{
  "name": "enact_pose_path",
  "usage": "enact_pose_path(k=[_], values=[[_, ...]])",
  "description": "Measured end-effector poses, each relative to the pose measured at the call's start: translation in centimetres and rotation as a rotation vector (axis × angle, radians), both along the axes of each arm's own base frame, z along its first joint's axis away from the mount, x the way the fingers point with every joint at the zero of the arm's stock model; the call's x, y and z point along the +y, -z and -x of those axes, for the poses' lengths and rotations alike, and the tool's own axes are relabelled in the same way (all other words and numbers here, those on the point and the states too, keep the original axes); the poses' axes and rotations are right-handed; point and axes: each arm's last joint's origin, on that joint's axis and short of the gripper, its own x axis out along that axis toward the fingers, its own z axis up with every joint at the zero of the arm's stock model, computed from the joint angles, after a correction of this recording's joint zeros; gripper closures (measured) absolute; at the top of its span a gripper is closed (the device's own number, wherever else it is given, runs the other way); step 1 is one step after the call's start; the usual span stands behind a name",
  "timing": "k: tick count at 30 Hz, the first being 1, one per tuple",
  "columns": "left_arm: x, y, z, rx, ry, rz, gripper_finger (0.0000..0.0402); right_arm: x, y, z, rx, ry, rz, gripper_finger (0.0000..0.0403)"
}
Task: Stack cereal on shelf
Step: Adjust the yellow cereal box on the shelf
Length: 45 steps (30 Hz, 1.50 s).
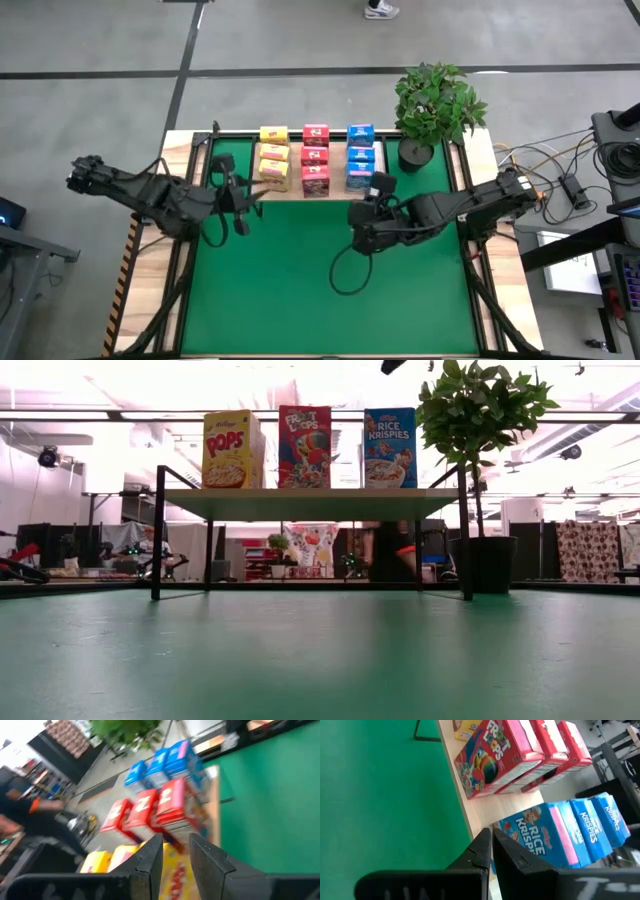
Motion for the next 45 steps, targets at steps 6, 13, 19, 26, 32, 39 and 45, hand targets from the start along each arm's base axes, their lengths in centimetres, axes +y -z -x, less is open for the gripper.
enact_pose_path(k=[6, 13, 19, 26, 32, 39, 45], values=[[2.7, -0.1, -0.4, 0.031, -0.118, -0.049, 0.0324, 0.1, 0.4, 1.9, -0.109, -0.048, -0.022, 0.0394], [5.0, 0.9, -0.6, 0.079, -0.147, -0.01, 0.0324, -0.1, 1.3, 3.3, -0.25, -0.137, -0.006, 0.0394], [5.2, 1.5, -0.2, 0.138, -0.167, 0.005, 0.0324, -0.4, 2.0, 4.3, -0.335, -0.182, 0.007, 0.0394], [5.2, 1.9, 0.0, 0.16, -0.186, 0.032, 0.0324, -0.6, 3.1, 4.7, -0.363, -0.183, 0.001, 0.0394], [5.2, 1.9, 0.0, 0.146, -0.198, 0.054, 0.0324, -0.5, 4.0, 4.6, -0.355, -0.184, 0.001, 0.0394], [5.6, 1.8, 0.3, 0.127, -0.345, -0.022, 0.0324, -0.5, 4.1, 4.6, -0.366, -0.17, -0.017, 0.0394], [5.6, 2.3, 0.5, 0.151, -0.372, 0.011, 0.0374, -0.3, 4.4, 4.3, -0.36, -0.173, -0.015, 0.0394]])
